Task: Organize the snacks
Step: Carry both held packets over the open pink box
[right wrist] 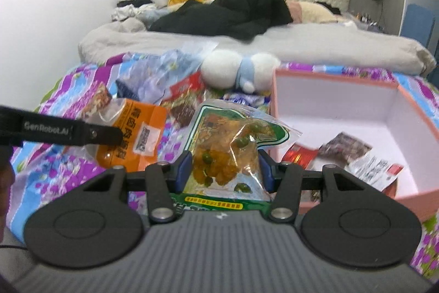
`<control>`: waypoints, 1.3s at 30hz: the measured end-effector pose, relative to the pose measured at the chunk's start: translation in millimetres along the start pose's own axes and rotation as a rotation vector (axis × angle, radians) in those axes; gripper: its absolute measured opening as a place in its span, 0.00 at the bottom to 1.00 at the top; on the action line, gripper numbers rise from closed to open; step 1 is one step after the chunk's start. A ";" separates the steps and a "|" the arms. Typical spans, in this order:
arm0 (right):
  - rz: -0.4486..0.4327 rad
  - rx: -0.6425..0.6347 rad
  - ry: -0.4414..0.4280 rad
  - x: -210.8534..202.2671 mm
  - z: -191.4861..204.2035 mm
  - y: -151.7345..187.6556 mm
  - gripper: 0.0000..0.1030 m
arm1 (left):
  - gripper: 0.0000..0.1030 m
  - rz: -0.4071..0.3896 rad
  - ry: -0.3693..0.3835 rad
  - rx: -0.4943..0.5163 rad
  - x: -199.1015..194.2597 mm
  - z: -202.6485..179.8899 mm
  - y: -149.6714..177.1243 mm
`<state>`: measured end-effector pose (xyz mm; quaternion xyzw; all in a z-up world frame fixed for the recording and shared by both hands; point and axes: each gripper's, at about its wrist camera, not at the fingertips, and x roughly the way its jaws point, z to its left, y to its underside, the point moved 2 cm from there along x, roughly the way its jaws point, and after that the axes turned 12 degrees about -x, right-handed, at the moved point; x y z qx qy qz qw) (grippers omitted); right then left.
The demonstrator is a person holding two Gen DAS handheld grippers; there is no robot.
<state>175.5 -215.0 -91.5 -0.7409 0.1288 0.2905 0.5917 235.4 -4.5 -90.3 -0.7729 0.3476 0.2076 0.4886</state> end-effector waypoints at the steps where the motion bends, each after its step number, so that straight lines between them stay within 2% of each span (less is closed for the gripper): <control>1: -0.005 -0.001 0.005 -1.2 -2.7 -3.4 0.52 | 0.46 -0.002 0.011 -0.005 -0.4 -3.0 -2.6; 12: -0.084 -0.012 0.076 -24.2 -36.4 -36.3 0.52 | 0.45 -0.069 0.106 0.027 -8.1 -56.6 -40.2; 20: -0.129 0.018 0.172 -41.7 -83.7 -51.2 0.52 | 0.45 -0.079 0.181 0.053 3.4 -105.0 -62.1; 29: -0.010 0.090 0.257 -20.4 -155.5 -29.9 0.52 | 0.45 0.009 0.222 0.123 61.9 -169.8 -62.5; 35: 0.075 0.171 0.290 1.5 -196.6 -0.1 0.52 | 0.45 0.089 0.222 0.166 108.1 -204.4 -42.7; 39: 0.127 0.217 0.275 19.4 -212.7 20.5 0.53 | 0.45 0.156 0.201 0.185 144.8 -215.5 -27.2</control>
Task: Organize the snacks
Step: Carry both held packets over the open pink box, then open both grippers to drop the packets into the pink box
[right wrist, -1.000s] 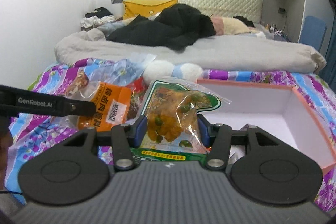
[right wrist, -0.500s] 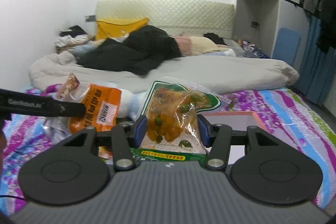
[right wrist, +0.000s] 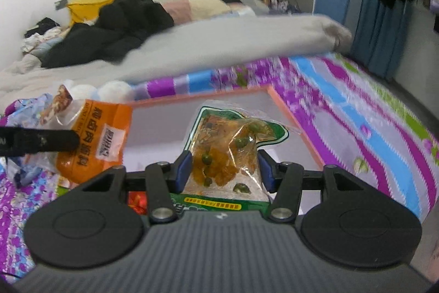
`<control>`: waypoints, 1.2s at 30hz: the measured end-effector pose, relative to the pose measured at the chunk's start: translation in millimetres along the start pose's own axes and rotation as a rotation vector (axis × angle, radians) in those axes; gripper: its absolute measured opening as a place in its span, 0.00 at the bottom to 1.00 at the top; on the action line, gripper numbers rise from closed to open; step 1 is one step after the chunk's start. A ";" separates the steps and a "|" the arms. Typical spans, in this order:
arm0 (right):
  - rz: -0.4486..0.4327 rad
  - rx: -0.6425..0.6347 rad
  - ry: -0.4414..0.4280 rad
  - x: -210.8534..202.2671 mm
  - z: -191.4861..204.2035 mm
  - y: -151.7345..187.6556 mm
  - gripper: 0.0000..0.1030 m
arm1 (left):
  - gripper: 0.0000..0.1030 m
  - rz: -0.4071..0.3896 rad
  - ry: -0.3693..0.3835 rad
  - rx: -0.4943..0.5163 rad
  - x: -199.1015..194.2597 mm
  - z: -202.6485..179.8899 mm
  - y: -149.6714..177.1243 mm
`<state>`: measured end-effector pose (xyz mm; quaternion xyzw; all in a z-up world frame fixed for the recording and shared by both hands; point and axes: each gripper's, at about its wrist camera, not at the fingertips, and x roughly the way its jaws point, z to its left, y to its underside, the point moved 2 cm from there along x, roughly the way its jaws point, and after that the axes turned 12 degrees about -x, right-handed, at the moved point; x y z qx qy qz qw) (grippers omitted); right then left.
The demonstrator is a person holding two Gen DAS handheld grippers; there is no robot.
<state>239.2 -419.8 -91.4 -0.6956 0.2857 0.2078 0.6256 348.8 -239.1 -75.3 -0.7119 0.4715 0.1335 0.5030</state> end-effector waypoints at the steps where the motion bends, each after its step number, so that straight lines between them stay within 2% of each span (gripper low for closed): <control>1: 0.014 0.004 0.000 6.4 -2.1 3.6 0.53 | 0.45 0.010 -0.008 0.001 7.3 0.5 2.0; 5: 0.065 0.005 -0.016 27.5 -1.8 18.5 0.54 | 0.45 0.049 -0.028 0.002 30.1 4.9 9.1; 11: 0.088 0.034 -0.028 42.3 -2.4 31.9 0.55 | 0.46 0.071 -0.051 0.002 44.7 11.8 17.0; 15: 0.101 0.044 -0.047 47.7 -3.2 33.9 0.67 | 0.48 0.066 -0.069 0.016 44.5 13.0 17.1; 16: 0.101 0.050 -0.058 47.0 -3.6 33.9 0.72 | 0.51 0.063 -0.075 0.010 43.7 13.2 16.5; 17: 0.100 0.055 -0.066 46.1 -4.0 33.1 0.84 | 0.59 0.057 -0.077 0.005 42.2 13.2 15.1; 18: 0.096 0.060 -0.069 44.2 -4.6 31.7 0.88 | 0.65 0.045 -0.083 0.008 39.8 12.4 13.7; 19: 0.094 0.066 -0.062 42.5 -5.6 29.4 0.88 | 0.75 0.027 -0.095 0.021 35.9 10.2 12.5; 20: 0.092 0.072 -0.053 40.3 -6.2 27.2 0.88 | 0.77 0.014 -0.101 0.033 31.9 8.1 11.7; 26: 0.050 0.083 -0.028 15.3 -1.5 12.8 0.88 | 0.77 -0.051 -0.096 0.053 -6.7 5.9 4.8; 33: 0.010 -0.020 0.024 -23.7 30.0 -8.6 0.88 | 0.77 -0.117 -0.097 0.019 -63.2 26.1 -0.8; 36: -0.016 -0.038 0.005 -37.0 44.3 -16.3 0.88 | 0.77 -0.145 -0.105 -0.002 -87.2 39.2 -1.0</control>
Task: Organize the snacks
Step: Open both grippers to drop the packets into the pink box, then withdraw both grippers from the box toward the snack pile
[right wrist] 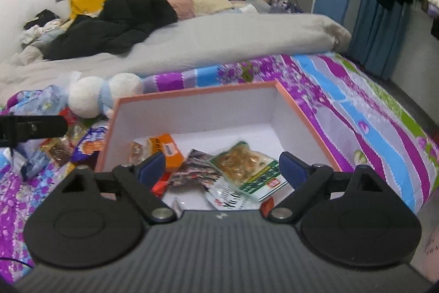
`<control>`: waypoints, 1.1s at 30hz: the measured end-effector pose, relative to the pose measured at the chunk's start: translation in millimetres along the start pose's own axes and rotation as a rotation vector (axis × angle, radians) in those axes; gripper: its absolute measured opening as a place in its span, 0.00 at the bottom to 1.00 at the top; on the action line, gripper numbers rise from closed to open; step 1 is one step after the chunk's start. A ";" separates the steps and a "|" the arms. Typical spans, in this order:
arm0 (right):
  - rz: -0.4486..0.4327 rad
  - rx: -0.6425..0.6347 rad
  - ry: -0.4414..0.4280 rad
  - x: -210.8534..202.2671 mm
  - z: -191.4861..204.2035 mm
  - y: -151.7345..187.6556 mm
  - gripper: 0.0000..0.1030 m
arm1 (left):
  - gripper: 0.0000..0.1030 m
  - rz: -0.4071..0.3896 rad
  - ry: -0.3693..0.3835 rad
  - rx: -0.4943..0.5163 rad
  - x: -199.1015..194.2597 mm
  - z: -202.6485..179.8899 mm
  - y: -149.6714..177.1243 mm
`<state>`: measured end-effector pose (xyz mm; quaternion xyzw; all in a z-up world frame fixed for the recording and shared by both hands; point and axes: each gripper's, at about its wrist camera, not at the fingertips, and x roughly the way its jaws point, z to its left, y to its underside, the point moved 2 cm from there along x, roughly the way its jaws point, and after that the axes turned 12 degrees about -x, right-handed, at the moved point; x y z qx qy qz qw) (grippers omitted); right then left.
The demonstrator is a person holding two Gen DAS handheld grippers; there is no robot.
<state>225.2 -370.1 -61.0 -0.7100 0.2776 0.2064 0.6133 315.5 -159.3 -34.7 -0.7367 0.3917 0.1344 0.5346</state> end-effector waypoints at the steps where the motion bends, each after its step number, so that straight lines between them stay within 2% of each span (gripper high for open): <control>1: -0.017 0.003 -0.016 -5.0 4.5 -2.6 0.88 | 0.77 -0.007 -0.003 -0.003 -7.3 5.3 -0.4; 8: -0.070 -0.007 -0.059 -31.4 42.4 -15.4 0.89 | 0.77 -0.057 -0.051 -0.036 -54.8 48.3 0.9; 12: -0.040 -0.080 -0.068 -52.4 80.1 -24.5 0.88 | 0.77 -0.081 -0.078 -0.077 -77.7 76.9 6.3; 14: -0.008 -0.119 -0.107 -64.5 98.3 -28.4 0.88 | 0.77 -0.086 -0.099 -0.097 -85.8 90.7 10.1; 18: 0.039 -0.203 -0.201 -93.0 124.7 -30.5 0.88 | 0.77 -0.084 -0.139 -0.134 -94.8 116.8 17.7; 21: 0.052 -0.253 -0.213 -109.7 136.3 -31.8 0.88 | 0.77 -0.085 -0.163 -0.151 -98.3 127.7 22.8; 28: 0.055 -0.281 -0.225 -134.8 145.2 -40.2 0.88 | 0.77 -0.091 -0.205 -0.197 -104.4 149.7 32.2; 33: 0.057 -0.301 -0.237 -131.5 156.0 -47.1 0.88 | 0.77 -0.080 -0.236 -0.214 -100.5 159.7 37.0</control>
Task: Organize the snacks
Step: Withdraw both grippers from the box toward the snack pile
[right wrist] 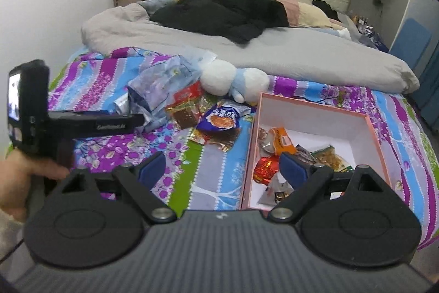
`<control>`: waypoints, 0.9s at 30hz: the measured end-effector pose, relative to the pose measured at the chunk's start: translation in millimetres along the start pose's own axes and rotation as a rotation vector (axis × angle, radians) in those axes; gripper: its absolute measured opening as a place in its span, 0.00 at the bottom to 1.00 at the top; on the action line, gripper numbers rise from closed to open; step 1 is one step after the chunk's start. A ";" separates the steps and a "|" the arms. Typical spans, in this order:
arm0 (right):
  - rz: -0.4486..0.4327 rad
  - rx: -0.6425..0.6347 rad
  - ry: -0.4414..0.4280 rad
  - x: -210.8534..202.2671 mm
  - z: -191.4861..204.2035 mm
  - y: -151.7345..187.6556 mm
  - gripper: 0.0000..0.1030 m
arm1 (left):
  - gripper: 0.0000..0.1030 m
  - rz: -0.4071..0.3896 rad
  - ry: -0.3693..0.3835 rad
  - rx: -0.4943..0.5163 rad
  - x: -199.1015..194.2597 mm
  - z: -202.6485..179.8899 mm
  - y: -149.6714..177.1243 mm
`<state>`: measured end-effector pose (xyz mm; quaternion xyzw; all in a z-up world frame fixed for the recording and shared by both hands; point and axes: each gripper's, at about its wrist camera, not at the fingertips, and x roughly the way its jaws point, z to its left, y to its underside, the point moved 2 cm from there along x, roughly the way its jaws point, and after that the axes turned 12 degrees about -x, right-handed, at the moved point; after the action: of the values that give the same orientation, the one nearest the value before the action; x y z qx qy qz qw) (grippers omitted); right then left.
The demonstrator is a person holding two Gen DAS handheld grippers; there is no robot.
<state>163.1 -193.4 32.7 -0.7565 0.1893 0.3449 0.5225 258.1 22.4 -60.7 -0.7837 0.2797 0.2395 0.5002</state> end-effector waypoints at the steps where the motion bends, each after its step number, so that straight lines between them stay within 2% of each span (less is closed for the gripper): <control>1: -0.010 0.009 -0.002 0.2 0.0 -3.5 0.88 | 0.77 0.003 -0.001 -0.004 0.8 0.5 0.8; 2: -0.045 0.000 0.019 -1.5 3.6 -5.9 0.88 | 0.77 0.006 0.001 -0.007 1.4 1.0 1.6; 4: -0.056 -0.082 0.047 -0.5 17.2 -7.1 0.88 | 0.77 0.006 0.002 -0.002 2.8 0.5 2.6; 9: -0.047 -0.136 -0.012 3.4 38.2 -10.9 0.88 | 0.77 0.013 0.020 -0.007 6.5 -0.8 5.4; 13: 0.053 -0.069 -0.115 19.6 37.3 -12.6 0.88 | 0.77 0.021 0.033 -0.024 9.1 2.8 10.5; 15: 0.103 -0.045 -0.128 35.0 32.0 -12.9 0.88 | 0.77 0.031 0.035 -0.040 10.8 7.9 14.1; 17: 0.114 -0.076 -0.084 48.2 30.6 -12.7 0.88 | 0.77 0.032 0.030 -0.041 10.9 13.1 17.8; 19: 0.120 -0.136 0.010 61.0 30.0 -10.9 0.88 | 0.77 0.027 0.016 -0.046 10.2 19.4 19.9; 22: 0.124 -0.166 0.092 69.6 21.8 -9.1 0.88 | 0.77 0.021 0.013 -0.055 9.0 28.5 20.7; 24: 0.102 -0.190 0.124 67.0 19.0 -12.1 0.88 | 0.77 0.007 -0.008 -0.043 8.6 33.8 21.5; 27: 0.027 -0.296 0.221 54.1 24.3 -19.6 0.88 | 0.77 0.008 -0.015 -0.052 11.2 42.5 21.6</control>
<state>205.2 -159.5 1.4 -0.8557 0.2027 0.2907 0.3770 247.5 51.8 -98.5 -0.7935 0.2730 0.2546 0.4806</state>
